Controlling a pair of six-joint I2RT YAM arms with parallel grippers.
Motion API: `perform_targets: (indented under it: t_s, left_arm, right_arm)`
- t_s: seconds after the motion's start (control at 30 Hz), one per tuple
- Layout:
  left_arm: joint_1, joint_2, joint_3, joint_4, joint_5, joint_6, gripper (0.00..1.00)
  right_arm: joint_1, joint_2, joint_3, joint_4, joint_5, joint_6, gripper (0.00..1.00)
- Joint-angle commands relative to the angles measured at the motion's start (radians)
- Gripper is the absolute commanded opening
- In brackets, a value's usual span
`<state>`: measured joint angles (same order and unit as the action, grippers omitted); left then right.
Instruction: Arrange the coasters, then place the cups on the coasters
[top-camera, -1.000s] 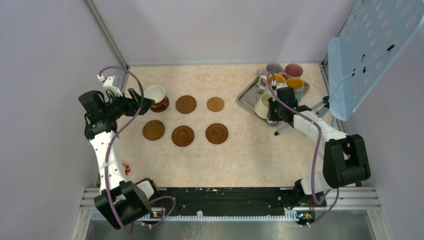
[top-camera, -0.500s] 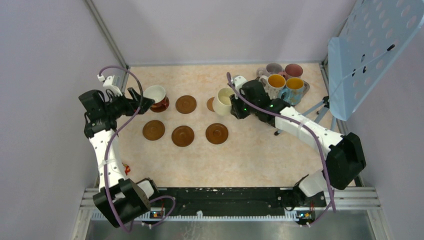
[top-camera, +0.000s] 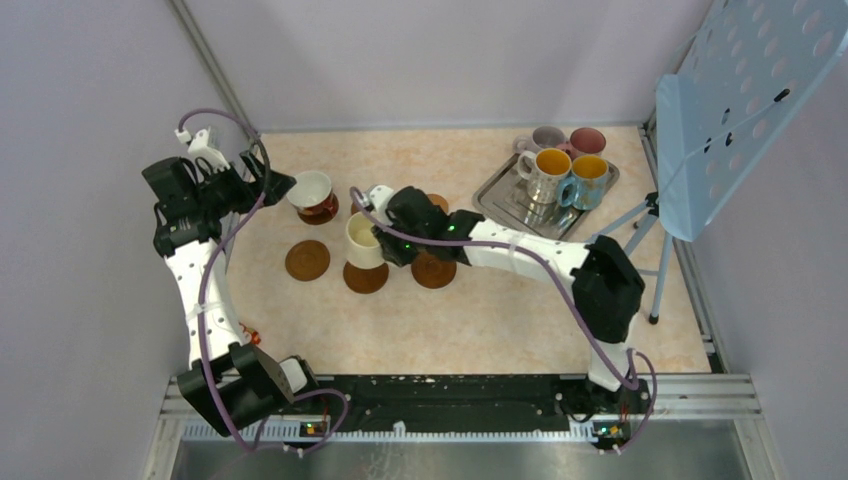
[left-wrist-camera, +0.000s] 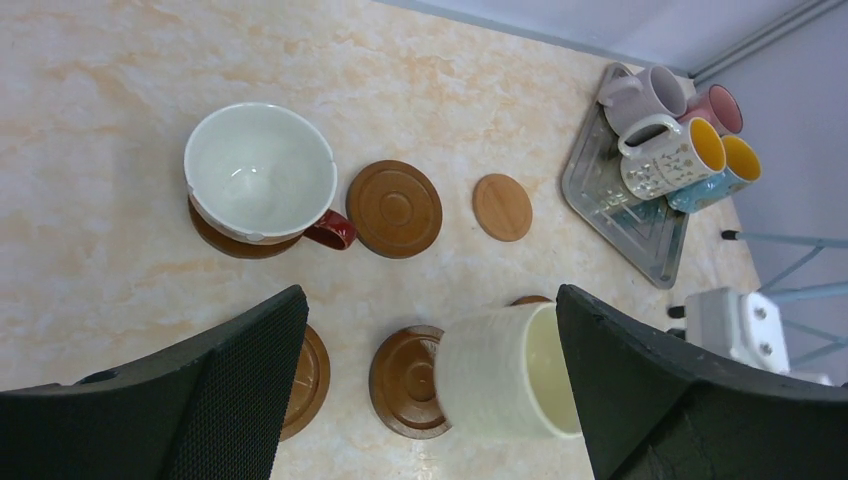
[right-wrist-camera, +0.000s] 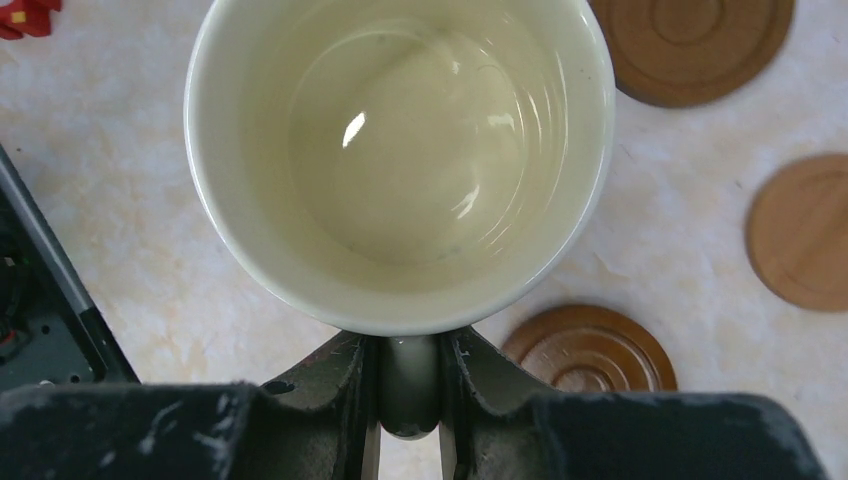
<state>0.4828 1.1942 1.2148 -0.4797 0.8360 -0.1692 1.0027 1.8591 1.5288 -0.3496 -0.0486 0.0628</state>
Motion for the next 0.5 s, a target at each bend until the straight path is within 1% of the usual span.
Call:
perform_targets:
  t_s: [0.0, 0.13, 0.23, 0.47]
  left_arm:
    - [0.003, 0.017, 0.046, -0.009, -0.054, -0.032, 0.99]
    - [0.007, 0.032, 0.063, -0.03, -0.115, -0.029, 0.99]
    - [0.01, 0.03, 0.067, -0.033, -0.135, -0.023, 0.99]
    - [0.026, 0.038, 0.074, -0.031, -0.124, -0.024, 0.99]
  right_arm:
    - [0.05, 0.07, 0.197, 0.167, -0.01, -0.005, 0.0]
    - [0.074, 0.187, 0.324, 0.153, -0.019, -0.008, 0.0]
    - [0.081, 0.264, 0.415, 0.143, -0.027, -0.006, 0.0]
    - [0.093, 0.433, 0.637, 0.099, -0.032, 0.01, 0.0]
